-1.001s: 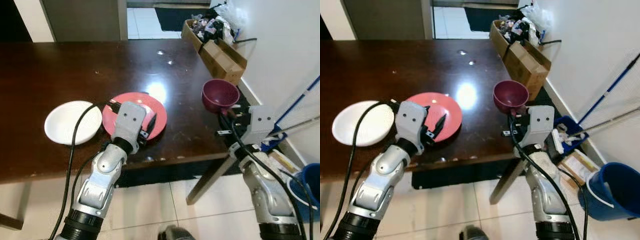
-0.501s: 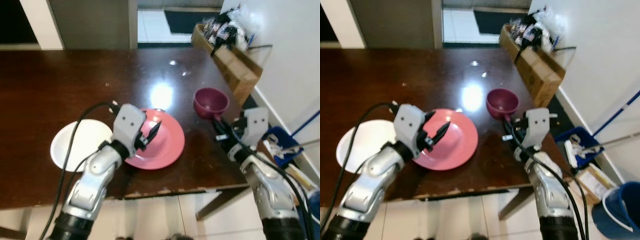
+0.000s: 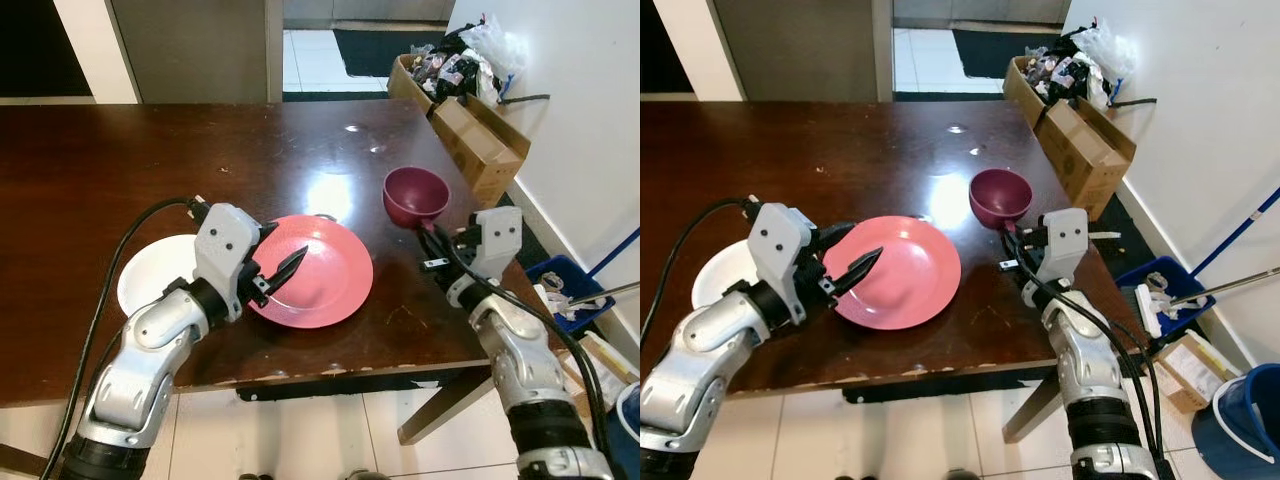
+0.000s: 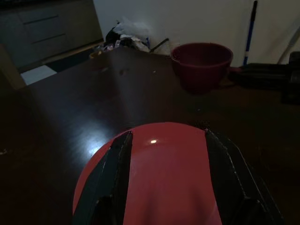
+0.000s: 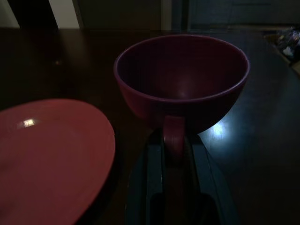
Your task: Setting the table
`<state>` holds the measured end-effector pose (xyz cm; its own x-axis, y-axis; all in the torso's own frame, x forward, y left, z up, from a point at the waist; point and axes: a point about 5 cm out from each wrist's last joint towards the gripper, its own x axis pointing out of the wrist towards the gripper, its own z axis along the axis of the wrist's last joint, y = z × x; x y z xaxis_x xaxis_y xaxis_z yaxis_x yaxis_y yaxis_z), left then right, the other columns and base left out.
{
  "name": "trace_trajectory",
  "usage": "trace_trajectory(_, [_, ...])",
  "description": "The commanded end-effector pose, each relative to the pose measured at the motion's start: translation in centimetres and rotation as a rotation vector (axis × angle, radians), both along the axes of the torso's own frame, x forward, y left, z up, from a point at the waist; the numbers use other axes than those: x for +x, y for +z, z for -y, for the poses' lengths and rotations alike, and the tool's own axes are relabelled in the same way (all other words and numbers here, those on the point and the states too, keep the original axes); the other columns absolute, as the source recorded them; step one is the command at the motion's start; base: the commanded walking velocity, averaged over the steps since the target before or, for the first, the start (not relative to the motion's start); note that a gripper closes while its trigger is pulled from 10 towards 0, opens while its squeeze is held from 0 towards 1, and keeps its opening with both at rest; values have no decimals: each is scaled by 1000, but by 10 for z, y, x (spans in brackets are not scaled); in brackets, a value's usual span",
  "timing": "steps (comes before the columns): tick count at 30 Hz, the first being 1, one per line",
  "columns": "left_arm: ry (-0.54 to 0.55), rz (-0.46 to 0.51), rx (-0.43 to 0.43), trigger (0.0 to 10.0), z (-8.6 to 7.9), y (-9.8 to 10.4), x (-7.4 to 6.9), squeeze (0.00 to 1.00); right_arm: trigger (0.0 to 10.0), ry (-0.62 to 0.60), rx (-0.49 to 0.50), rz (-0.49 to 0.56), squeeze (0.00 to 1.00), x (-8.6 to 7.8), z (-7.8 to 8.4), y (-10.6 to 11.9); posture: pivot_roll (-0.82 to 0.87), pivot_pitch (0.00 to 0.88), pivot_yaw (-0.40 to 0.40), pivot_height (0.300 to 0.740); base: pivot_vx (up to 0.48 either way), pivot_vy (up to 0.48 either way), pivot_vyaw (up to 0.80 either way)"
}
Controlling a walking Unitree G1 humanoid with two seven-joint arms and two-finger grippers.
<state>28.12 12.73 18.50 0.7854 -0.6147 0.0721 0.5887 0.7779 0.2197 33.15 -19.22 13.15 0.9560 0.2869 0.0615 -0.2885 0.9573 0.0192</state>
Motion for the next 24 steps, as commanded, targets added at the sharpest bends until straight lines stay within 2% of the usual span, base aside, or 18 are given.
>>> trace_trajectory(1, [-6,-8,7,10000,-3,1,-4,0,10000,-15,0,6,0,4,2,-1,-71,49,38,740,0,0,0])
trace_trajectory(5, [-5,-17,11,10000,-4,2,-5,0,10000,-15,2,4,0,7,2,-5,-69,53,39,740,0,0,0])
trace_trajectory(6, [-3,-20,12,10000,-5,2,-5,0,10000,-13,0,1,43,8,2,-6,-67,55,39,740,0,0,0])
trace_trajectory(7, [-3,-20,12,10000,-5,2,-5,0,10000,-13,0,1,43,8,2,-6,-67,55,39,740,0,0,0])
trace_trajectory(8, [-1,-24,12,10000,-5,2,-6,0,10000,-9,-4,-5,220,9,1,-9,-67,55,39,740,0,0,0])
trace_trajectory(10, [0,-25,12,10000,-5,2,-6,0,10000,-7,-5,-7,220,9,1,-10,-67,55,39,740,0,0,0])
trace_trajectory(11, [4,-27,10,10000,-5,3,-6,0,10000,-3,-2,-9,1000,10,1,-11,-66,55,37,740,0,0,0])
trace_trajectory(23, [3,-34,3,10000,0,2,-5,0,10000,1,8,48,1000,7,5,-2,-83,54,34,740,0,0,0])
trace_trajectory(24, [2,-36,0,10000,1,2,-5,0,10000,1,14,77,384,4,5,3,-91,53,31,740,0,0,0])
